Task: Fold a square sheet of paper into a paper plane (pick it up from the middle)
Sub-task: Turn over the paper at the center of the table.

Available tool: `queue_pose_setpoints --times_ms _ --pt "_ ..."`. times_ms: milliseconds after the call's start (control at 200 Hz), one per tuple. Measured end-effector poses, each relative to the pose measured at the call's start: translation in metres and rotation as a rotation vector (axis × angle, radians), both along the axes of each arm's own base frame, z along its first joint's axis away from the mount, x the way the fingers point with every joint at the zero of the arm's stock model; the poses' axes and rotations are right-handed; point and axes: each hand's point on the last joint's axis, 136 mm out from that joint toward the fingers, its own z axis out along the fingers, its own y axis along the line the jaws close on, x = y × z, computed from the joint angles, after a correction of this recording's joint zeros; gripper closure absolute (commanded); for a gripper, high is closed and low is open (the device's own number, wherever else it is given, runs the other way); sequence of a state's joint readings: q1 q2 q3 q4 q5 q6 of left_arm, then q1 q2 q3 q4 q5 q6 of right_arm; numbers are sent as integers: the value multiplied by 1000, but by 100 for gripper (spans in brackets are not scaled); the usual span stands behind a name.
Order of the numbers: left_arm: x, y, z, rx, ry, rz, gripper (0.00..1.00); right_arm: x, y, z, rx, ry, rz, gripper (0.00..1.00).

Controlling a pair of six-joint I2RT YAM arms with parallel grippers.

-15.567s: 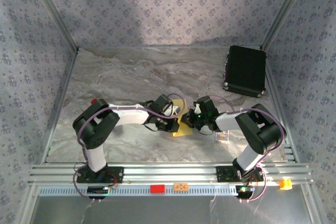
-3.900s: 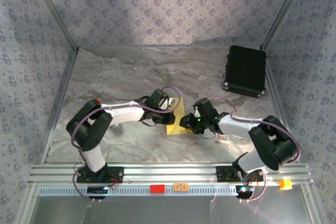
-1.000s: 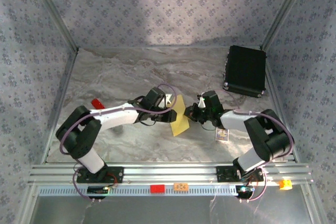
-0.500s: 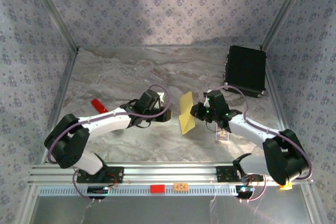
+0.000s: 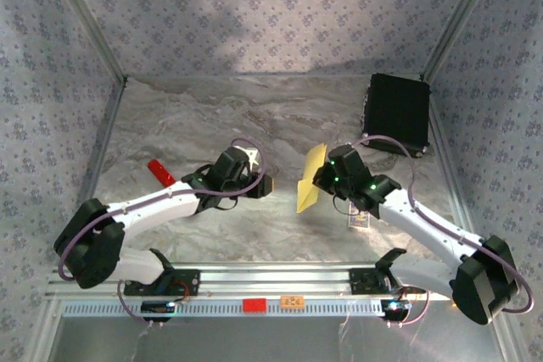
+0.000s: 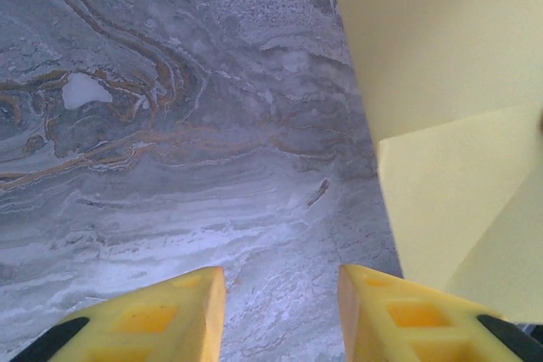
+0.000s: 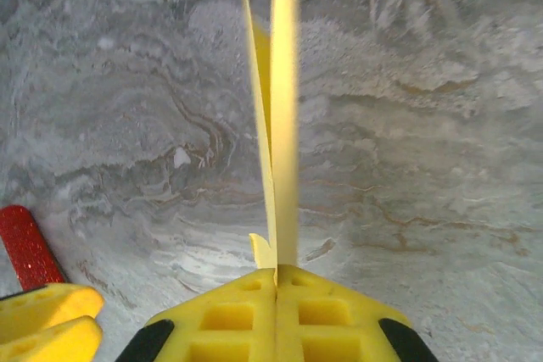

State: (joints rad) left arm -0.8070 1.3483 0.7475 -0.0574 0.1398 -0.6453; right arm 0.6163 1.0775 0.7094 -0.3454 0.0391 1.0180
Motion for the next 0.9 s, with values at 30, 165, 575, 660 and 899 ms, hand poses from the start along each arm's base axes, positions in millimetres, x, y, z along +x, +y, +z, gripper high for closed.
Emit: queue_pose_setpoints --times_ms 30,165,575,660,899 --pt "0 1 -1 4 2 2 60 -2 -4 0 -4 6 -16 93" --pt "-2 4 -4 19 16 5 60 -10 -17 -2 -12 14 -68 93" --pt "7 11 -4 29 1 64 60 -6 -26 3 -138 -48 -10 93" --pt "11 18 -1 25 -7 91 59 -2 -22 8 -185 -80 28 93" --pt "20 45 16 0 -55 195 42 2 -11 16 -360 -142 142 93"
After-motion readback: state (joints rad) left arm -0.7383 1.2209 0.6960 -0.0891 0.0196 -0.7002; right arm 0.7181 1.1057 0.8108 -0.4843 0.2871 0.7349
